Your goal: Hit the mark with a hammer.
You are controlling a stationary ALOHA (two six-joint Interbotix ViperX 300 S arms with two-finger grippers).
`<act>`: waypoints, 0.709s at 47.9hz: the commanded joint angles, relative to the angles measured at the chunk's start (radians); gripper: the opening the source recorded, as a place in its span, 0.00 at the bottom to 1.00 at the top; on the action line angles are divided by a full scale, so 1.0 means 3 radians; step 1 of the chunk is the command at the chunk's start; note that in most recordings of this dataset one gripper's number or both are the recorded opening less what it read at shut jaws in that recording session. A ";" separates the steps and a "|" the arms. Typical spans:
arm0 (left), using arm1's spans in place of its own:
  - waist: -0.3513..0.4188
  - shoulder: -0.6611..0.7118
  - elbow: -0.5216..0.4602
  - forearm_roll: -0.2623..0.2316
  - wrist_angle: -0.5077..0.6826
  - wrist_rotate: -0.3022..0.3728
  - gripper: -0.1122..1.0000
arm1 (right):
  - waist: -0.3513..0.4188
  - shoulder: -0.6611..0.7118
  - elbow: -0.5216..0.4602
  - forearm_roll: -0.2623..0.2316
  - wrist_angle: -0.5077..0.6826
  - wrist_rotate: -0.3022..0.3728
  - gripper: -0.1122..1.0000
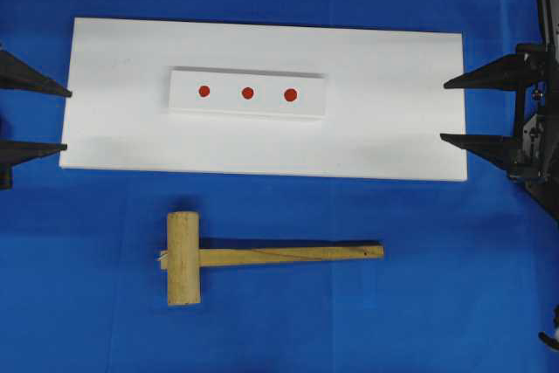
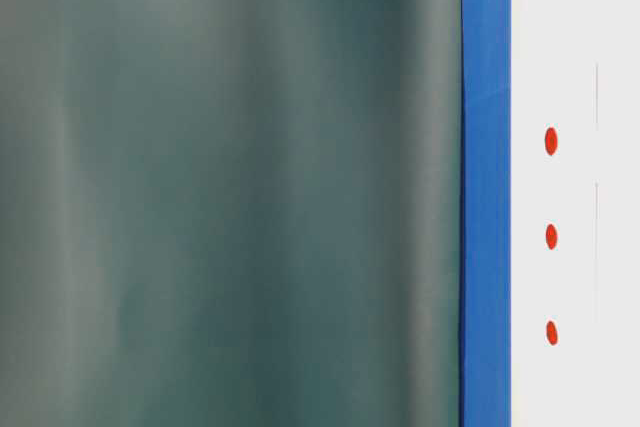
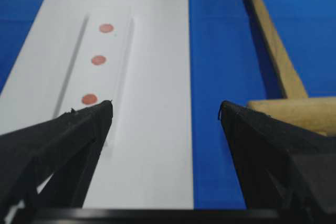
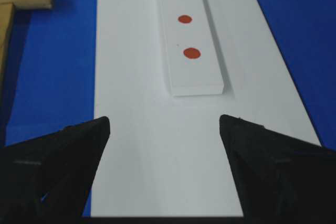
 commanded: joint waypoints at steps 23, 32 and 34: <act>-0.0020 0.0010 0.0051 0.0010 -0.0097 0.0000 0.83 | 0.0005 0.0015 -0.0026 0.0005 -0.0072 0.0005 0.79; -0.0020 0.0010 0.0051 0.0010 -0.0097 0.0000 0.82 | 0.0005 0.0015 -0.0031 0.0005 -0.0112 0.0005 0.79; -0.0020 0.0010 0.0051 0.0010 -0.0097 0.0000 0.83 | 0.0005 0.0010 -0.0031 0.0005 -0.0112 0.0005 0.79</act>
